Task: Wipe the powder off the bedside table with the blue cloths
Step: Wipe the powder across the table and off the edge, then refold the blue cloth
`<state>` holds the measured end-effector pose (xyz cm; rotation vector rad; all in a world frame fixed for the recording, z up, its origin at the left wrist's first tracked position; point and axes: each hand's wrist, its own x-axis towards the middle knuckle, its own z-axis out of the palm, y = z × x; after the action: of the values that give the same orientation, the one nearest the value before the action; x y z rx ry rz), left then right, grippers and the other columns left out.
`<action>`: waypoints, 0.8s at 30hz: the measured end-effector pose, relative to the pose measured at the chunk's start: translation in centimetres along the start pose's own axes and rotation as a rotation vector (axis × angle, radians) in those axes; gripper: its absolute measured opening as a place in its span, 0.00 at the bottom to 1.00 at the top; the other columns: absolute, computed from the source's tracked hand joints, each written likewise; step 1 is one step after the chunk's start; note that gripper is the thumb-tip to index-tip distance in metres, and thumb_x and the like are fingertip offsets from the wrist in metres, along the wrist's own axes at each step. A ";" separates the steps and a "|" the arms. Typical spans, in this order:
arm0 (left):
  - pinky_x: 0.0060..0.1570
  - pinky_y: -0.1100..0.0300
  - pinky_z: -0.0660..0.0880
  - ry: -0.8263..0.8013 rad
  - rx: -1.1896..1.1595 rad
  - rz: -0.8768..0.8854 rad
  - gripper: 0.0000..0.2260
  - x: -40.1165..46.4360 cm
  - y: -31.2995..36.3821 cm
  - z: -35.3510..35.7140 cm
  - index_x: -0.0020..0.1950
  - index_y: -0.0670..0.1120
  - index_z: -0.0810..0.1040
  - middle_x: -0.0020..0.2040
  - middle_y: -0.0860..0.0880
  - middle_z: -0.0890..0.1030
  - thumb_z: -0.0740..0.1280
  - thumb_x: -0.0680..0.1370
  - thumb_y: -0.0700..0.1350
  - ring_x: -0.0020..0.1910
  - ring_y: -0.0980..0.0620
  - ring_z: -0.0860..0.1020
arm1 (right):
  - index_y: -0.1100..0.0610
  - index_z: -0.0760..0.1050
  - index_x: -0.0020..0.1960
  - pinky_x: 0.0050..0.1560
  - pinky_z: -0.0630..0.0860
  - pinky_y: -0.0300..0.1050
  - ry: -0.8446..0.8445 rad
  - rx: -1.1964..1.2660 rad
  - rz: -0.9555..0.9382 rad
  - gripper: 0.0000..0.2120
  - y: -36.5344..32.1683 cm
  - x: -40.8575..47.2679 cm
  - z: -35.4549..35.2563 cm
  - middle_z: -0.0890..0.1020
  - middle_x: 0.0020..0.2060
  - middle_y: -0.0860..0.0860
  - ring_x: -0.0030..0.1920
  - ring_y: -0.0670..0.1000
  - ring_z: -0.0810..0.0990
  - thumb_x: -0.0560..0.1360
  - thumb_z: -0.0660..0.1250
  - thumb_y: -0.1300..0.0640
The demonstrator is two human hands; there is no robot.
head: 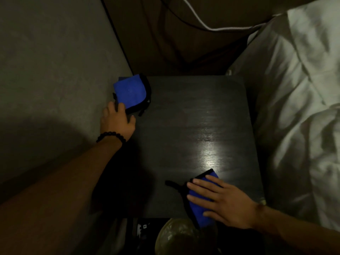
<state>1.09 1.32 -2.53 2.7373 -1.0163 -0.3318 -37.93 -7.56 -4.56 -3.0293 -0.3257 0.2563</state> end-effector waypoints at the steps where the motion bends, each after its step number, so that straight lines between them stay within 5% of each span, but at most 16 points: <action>1: 0.58 0.41 0.70 0.034 0.001 0.001 0.16 0.2 0.2 -0.1 0.60 0.40 0.68 0.67 0.36 0.66 0.63 0.78 0.50 0.62 0.35 0.67 | 0.48 0.60 0.81 0.77 0.54 0.56 0.008 -0.008 0.014 0.29 0.1 -0.4 -0.1 0.60 0.81 0.53 0.80 0.54 0.58 0.83 0.58 0.41; 5: 0.66 0.40 0.65 0.024 -0.032 0.045 0.25 1.4 0.3 0.0 0.72 0.42 0.63 0.74 0.36 0.61 0.64 0.79 0.51 0.69 0.35 0.63 | 0.50 0.56 0.82 0.76 0.55 0.56 0.047 0.024 0.005 0.33 -1.5 -1.4 0.3 0.58 0.81 0.57 0.81 0.57 0.55 0.83 0.55 0.35; 8: 0.74 0.43 0.55 -0.026 -0.027 0.090 0.30 2.3 0.3 0.3 0.78 0.47 0.56 0.79 0.41 0.52 0.62 0.80 0.53 0.77 0.38 0.53 | 0.50 0.62 0.80 0.76 0.58 0.55 0.030 -0.091 -0.094 0.31 -2.1 -2.7 1.2 0.64 0.79 0.54 0.79 0.56 0.60 0.82 0.56 0.35; 14: 0.74 0.43 0.56 -0.090 0.048 0.117 0.31 3.5 0.7 0.2 0.78 0.46 0.56 0.79 0.41 0.56 0.62 0.80 0.55 0.76 0.39 0.55 | 0.54 0.61 0.79 0.78 0.55 0.50 0.128 -0.121 -0.082 0.21 -1.7 -3.7 2.9 0.65 0.79 0.48 0.79 0.51 0.62 0.88 0.48 0.55; 20: 0.73 0.42 0.56 -0.117 0.088 0.133 0.33 3.7 0.9 -0.5 0.77 0.45 0.59 0.78 0.39 0.56 0.66 0.77 0.55 0.75 0.37 0.56 | 0.50 0.61 0.78 0.76 0.56 0.50 0.038 -0.179 -0.185 0.20 -0.2 -4.2 1.6 0.64 0.78 0.45 0.76 0.46 0.67 0.88 0.45 0.53; 24: 0.73 0.44 0.56 -0.082 0.047 0.106 0.27 3.9 1.4 -0.7 0.76 0.45 0.63 0.77 0.40 0.57 0.62 0.79 0.53 0.75 0.39 0.57 | 0.52 0.64 0.80 0.77 0.60 0.50 0.170 0.069 -0.014 0.25 -0.4 -3.6 -0.2 0.65 0.79 0.55 0.79 0.54 0.63 0.85 0.57 0.44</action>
<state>3.33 -2.20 -2.06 2.7180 -1.2006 -0.4105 -41.48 -8.00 -3.74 -2.9536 -0.3179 0.0074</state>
